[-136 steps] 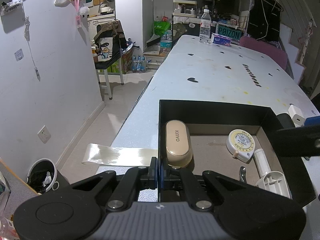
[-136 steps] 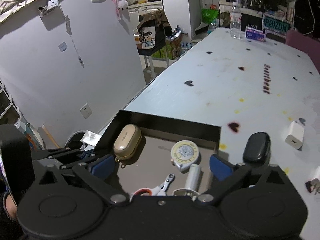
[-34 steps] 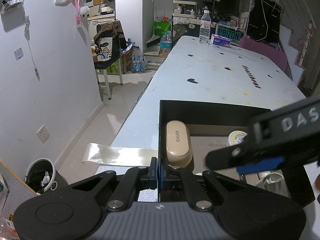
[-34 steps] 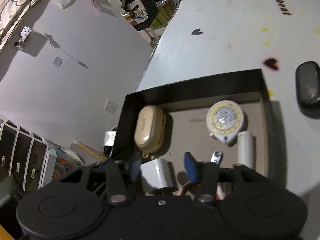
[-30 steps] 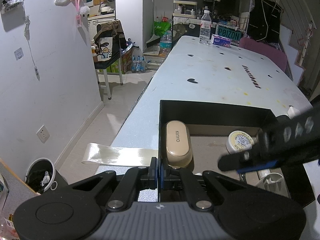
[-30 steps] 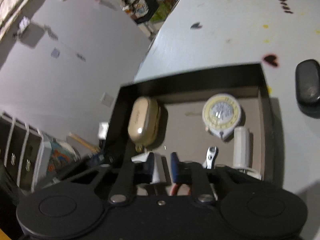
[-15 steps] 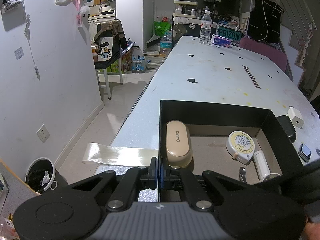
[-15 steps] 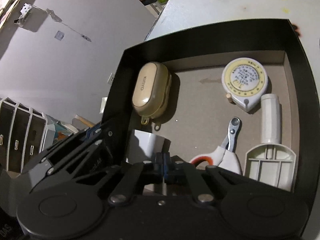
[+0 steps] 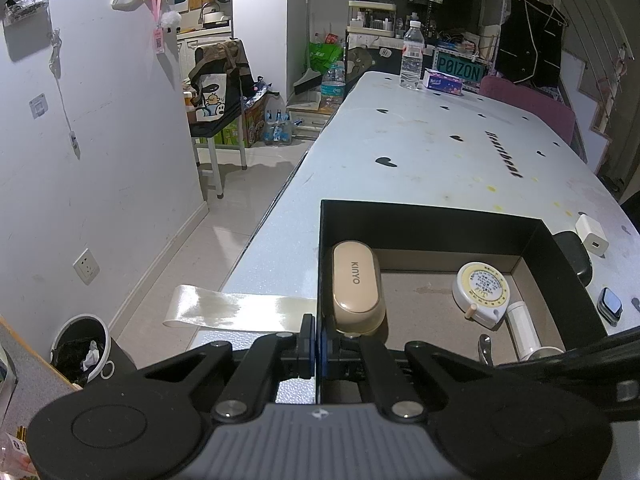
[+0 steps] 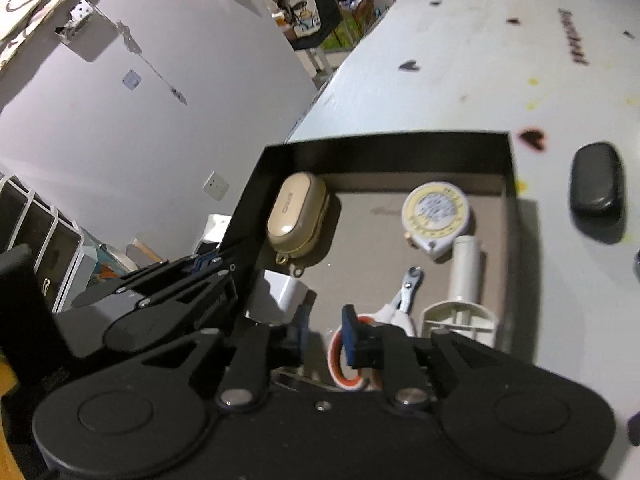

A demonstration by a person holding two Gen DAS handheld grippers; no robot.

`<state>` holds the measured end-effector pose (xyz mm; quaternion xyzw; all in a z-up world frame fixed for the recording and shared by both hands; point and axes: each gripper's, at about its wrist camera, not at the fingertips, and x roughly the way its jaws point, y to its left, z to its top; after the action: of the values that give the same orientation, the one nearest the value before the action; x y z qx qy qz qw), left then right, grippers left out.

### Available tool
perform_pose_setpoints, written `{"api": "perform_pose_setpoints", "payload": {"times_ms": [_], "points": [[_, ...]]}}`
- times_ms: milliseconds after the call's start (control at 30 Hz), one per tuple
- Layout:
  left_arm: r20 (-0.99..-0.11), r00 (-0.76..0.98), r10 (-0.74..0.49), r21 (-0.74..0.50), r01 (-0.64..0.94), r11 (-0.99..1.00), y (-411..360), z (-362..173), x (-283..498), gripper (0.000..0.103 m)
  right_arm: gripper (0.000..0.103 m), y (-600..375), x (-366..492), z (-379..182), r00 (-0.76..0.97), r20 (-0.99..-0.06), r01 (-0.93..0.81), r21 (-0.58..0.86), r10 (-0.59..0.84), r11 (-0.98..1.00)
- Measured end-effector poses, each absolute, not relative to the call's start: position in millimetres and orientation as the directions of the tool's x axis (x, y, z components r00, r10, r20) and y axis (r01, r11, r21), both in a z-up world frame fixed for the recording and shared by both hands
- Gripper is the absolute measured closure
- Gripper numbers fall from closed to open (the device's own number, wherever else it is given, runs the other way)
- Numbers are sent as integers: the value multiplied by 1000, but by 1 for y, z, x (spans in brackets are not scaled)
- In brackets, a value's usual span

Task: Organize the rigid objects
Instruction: 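Carry the white charger into the black box and open the right gripper, then move the right gripper to the black earbud case and grasp it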

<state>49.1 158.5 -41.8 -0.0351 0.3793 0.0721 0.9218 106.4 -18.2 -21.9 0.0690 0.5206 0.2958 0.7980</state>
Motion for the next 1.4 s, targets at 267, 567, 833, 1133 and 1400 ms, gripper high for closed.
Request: {"api": "perform_pose_setpoints", "payload": {"times_ms": [267, 567, 833, 1133, 1400], "points": [[-704, 702, 106, -10, -159, 987, 160, -42, 49, 101, 43, -37, 91, -1, 391, -759, -415, 359, 520, 836], [-704, 702, 106, -9, -159, 987, 160, -42, 49, 101, 10, -50, 74, 6, 464, -734, -418, 313, 496, 853], [-705, 702, 107, -9, -159, 987, 160, -41, 48, 101, 0, -57, 67, 10, 485, -727, -423, 292, 486, 858], [-704, 702, 107, -9, -159, 987, 160, -41, 48, 101, 0, -73, 69, 20, 527, -708, -451, 235, 470, 861], [-704, 702, 109, -7, -160, 987, 161, -41, 47, 101, 0, -136, 103, 22, 604, -694, -344, 215, 391, 914]]}}
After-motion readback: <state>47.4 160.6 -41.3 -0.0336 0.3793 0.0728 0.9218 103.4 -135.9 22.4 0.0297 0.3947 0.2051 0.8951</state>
